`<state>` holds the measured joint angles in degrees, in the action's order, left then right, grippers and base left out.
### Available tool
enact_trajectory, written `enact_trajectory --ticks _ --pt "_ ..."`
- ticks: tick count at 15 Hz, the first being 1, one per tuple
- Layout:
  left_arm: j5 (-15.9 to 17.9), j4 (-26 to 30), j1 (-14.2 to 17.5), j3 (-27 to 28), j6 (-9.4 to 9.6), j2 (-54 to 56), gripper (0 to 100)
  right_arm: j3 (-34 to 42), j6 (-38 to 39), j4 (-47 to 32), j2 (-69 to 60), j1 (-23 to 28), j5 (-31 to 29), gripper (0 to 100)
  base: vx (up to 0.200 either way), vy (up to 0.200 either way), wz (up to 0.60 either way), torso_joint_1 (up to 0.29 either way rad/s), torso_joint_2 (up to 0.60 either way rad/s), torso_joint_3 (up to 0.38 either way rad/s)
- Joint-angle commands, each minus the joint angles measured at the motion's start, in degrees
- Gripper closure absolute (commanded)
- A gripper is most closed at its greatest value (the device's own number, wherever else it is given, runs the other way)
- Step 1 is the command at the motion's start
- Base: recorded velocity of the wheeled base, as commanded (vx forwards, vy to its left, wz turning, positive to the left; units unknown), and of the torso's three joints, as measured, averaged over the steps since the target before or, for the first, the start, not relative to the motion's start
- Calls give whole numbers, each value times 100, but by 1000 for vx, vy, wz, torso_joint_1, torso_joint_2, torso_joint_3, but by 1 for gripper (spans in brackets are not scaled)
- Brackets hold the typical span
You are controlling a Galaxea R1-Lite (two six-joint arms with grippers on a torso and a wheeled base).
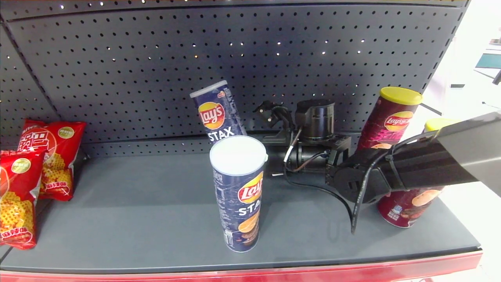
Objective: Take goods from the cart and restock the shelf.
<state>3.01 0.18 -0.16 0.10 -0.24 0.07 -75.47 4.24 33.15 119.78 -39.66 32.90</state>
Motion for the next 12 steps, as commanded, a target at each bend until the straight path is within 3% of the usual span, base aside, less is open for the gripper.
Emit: enact_trajectory --ticks 1,12 --pt "-2 -1 -2 -1 -2 -7 0 -249 42 -1 230 -104 -3 100 0 0 0 0 0 0" --pt "7 -1 -2 8 -2 -7 0 -433 42 8 634 -25 6 100 0 0 0 0 0 0"
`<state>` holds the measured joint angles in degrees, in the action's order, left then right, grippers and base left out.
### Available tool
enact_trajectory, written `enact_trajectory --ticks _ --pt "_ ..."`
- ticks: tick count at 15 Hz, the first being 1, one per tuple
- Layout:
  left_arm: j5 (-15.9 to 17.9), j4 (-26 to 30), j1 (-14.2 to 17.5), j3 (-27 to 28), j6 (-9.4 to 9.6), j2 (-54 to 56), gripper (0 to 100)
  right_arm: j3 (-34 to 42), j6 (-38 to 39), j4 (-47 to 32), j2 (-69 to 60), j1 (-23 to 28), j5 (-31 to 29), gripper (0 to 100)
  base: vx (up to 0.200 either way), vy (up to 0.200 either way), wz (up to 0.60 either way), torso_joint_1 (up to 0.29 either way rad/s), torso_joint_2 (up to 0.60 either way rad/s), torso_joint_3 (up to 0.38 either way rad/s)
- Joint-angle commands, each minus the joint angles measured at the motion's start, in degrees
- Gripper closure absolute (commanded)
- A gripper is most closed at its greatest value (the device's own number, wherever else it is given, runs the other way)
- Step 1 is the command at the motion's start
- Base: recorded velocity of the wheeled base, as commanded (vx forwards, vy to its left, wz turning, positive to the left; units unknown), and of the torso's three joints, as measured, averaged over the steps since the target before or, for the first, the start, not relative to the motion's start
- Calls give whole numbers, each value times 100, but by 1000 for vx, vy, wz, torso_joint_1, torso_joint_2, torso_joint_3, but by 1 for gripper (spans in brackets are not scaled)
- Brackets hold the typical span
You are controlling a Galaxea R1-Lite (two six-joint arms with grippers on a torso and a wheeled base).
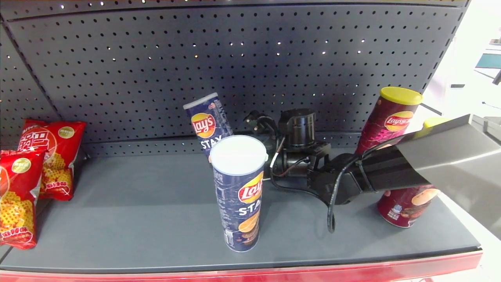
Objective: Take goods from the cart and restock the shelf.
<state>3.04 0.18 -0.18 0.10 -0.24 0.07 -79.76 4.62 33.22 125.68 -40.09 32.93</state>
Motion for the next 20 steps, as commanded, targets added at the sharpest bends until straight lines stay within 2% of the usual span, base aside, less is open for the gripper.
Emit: enact_trajectory --ticks 1,8,20 --pt "-5 -1 1 -1 -2 -7 0 -4 4 0 61 37 -6 100 0 0 0 0 0 0" --pt "-5 -1 1 -1 -2 -7 0 110 -49 0 97 195 3 100 0 0 0 0 0 0" --pt "4 -1 1 -1 -2 -7 0 901 -304 35 -193 432 30 100 0 0 0 0 0 0"
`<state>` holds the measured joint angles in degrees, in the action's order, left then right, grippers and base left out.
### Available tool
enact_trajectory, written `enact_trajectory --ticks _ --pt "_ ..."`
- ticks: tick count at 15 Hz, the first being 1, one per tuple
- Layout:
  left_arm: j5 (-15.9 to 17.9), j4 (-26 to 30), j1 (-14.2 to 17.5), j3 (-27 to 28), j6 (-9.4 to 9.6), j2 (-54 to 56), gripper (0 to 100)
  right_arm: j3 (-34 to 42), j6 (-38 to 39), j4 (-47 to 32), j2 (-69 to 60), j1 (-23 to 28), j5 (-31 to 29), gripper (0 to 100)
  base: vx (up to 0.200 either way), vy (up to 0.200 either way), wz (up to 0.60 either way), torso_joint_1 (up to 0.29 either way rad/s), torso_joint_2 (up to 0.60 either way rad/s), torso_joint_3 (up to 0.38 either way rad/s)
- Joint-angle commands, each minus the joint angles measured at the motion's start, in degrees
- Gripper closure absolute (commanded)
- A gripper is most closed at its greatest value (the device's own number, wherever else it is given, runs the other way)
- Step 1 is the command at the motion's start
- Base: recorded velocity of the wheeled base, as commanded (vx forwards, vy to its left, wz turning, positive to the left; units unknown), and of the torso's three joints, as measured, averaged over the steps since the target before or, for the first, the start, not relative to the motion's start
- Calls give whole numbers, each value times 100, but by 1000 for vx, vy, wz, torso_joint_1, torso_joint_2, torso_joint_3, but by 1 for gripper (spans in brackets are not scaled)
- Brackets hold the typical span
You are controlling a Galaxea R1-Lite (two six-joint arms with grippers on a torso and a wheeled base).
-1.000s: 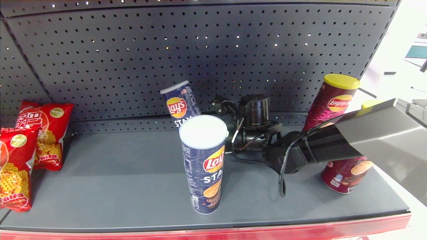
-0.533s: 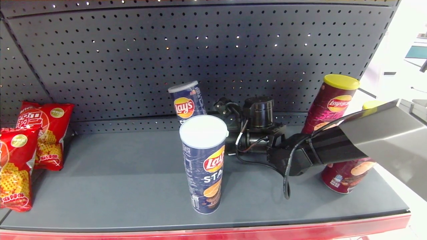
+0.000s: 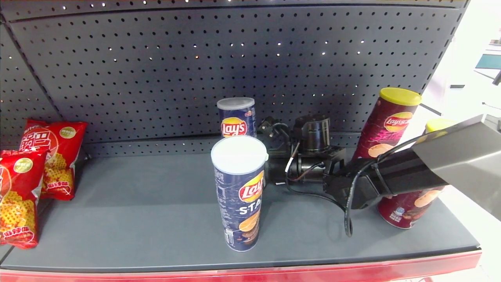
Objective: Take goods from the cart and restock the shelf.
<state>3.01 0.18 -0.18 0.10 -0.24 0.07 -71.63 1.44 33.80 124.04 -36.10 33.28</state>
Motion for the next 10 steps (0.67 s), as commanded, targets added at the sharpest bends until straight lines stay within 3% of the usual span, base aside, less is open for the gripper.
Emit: enact_trajectory --ticks 1,2,10 --pt "-2 -1 1 -1 -2 -7 0 97 -47 -23 -29 32 -6 100 0 0 0 0 0 0" --pt "-2 -1 1 -1 -2 -7 0 97 -82 -23 -47 32 65 0 0 0 0 0 0 0" --pt "-2 -1 1 -1 -2 -7 0 176 -126 -23 -275 15 188 0 0 0 0 0 0 0"
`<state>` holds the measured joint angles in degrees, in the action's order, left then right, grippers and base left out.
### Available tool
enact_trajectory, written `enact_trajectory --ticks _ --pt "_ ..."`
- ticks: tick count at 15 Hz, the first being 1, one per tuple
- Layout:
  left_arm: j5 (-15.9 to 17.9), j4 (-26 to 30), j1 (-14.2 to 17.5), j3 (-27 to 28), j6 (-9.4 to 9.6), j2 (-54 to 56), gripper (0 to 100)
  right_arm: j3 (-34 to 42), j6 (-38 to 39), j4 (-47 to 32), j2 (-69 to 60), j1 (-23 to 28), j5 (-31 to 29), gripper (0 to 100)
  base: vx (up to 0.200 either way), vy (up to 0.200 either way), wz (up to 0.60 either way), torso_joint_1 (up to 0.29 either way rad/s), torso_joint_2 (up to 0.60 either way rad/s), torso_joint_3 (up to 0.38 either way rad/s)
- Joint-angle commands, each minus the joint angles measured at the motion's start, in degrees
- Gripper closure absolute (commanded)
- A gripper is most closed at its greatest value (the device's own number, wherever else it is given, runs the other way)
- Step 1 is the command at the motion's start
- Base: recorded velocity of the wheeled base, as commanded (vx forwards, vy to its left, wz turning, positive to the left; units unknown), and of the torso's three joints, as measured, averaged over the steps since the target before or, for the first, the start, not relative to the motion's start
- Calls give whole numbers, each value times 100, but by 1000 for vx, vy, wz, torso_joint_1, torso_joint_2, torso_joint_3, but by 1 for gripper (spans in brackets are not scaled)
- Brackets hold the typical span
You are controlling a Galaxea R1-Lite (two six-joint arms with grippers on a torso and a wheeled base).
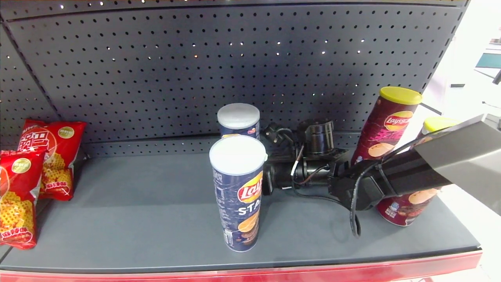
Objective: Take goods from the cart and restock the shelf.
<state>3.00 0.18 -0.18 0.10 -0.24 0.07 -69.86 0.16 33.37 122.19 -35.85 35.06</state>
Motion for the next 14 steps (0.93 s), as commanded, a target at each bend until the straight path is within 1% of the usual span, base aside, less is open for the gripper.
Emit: enact_trajectory --ticks 1,7,14 --pt "-1 -1 1 -1 -2 -7 0 -27 19 21 -134 17 10 0 0 0 0 0 0 0" --pt "-1 -1 1 -1 -2 -7 0 17 19 3 -415 122 -8 0 0 0 0 0 0 0" --pt "-1 -1 1 -1 -2 -7 0 386 -25 3 -635 307 -26 0 0 0 0 0 0 0"
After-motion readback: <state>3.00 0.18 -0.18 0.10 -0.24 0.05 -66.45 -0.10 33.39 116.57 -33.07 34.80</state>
